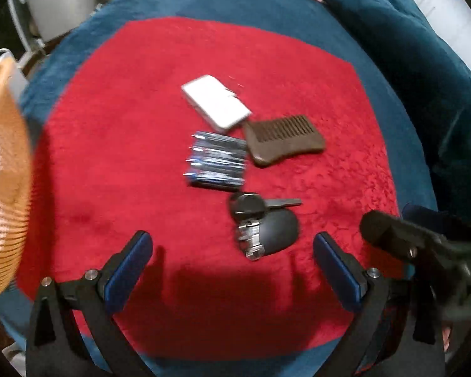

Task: Organize rigid objects
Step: 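Withdraw both open tools from the basket toward the comb and batteries, then grasp the black key fob with the left tool while the right tool grasps the blue batteries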

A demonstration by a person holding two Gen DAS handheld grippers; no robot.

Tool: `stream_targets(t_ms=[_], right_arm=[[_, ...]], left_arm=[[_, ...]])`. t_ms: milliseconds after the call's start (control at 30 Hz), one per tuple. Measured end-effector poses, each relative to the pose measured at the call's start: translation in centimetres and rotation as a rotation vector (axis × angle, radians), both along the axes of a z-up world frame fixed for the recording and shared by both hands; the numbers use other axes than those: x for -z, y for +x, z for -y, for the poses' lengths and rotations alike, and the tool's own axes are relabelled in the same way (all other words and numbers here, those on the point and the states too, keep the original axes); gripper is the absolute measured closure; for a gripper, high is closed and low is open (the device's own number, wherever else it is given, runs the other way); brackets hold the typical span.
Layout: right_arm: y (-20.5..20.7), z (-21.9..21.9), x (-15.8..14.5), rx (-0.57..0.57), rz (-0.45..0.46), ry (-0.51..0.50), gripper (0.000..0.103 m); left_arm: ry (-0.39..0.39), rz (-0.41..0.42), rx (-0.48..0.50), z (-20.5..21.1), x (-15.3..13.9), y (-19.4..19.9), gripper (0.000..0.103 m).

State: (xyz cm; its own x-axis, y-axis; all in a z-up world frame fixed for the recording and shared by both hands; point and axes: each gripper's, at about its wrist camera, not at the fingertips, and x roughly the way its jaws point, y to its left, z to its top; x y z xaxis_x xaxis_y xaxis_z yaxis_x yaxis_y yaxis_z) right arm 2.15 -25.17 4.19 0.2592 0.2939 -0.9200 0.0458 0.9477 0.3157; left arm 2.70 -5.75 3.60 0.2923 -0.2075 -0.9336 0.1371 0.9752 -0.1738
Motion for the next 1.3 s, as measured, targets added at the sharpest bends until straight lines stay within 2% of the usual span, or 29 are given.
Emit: stream_targets(t_ms=[133, 233, 300, 333, 467, 667, 933, 1100, 1200, 1233, 1300], right_arm=[[-0.1, 0.9, 0.3, 0.011, -0.003, 0.005, 0.000], [-0.1, 1.1, 0.5, 0.022, -0.006, 0.006, 0.000], [-0.2, 1.2, 0.6, 0.029, -0.008, 0.009, 0.000], [-0.2, 1.3, 0.8, 0.032, -0.010, 0.009, 0.000], [-0.1, 1.3, 1.4, 0.036, -0.024, 0.009, 0.000], [0.3, -0.3, 1.8, 0.002, -0.027, 0.014, 0.000], [2.2, -5.2, 2.1, -0.097, -0.012, 0.000, 0.000], [4.2, -9.1, 2.6, -0.160, 0.003, 0.000, 0.000], [5.7, -10.9, 3.4, -0.138, -0.016, -0.021, 0.001], [5.9, -11.1, 3.6, -0.126, -0.023, -0.022, 0.003], [6.4, -11.7, 3.9, -0.102, -0.035, -0.038, 0.019]], left_arm=[[0.003, -0.046, 0.031, 1.7, 2.1, 0.9, 0.003], [0.049, -0.071, 0.033, 2.3, 3.5, 1.3, 0.020], [0.071, -0.050, 0.034, 2.2, 3.3, 1.2, 0.039], [0.066, -0.049, 0.034, 2.1, 3.2, 1.2, 0.046], [0.004, -0.054, -0.002, 0.2, 2.3, 0.9, 0.046], [-0.056, -0.010, -0.106, -4.2, 0.2, -0.8, 0.046], [-0.008, 0.021, -0.193, -10.0, -0.6, -3.0, 0.046], [-0.050, 0.002, -0.244, -12.7, -0.2, -4.5, 0.046], [-0.064, 0.004, -0.249, -12.8, 0.0, -4.6, 0.046], [-0.065, 0.006, -0.248, -12.7, 0.0, -4.6, 0.046], [-0.070, 0.009, -0.245, -12.6, 0.0, -4.6, 0.046]])
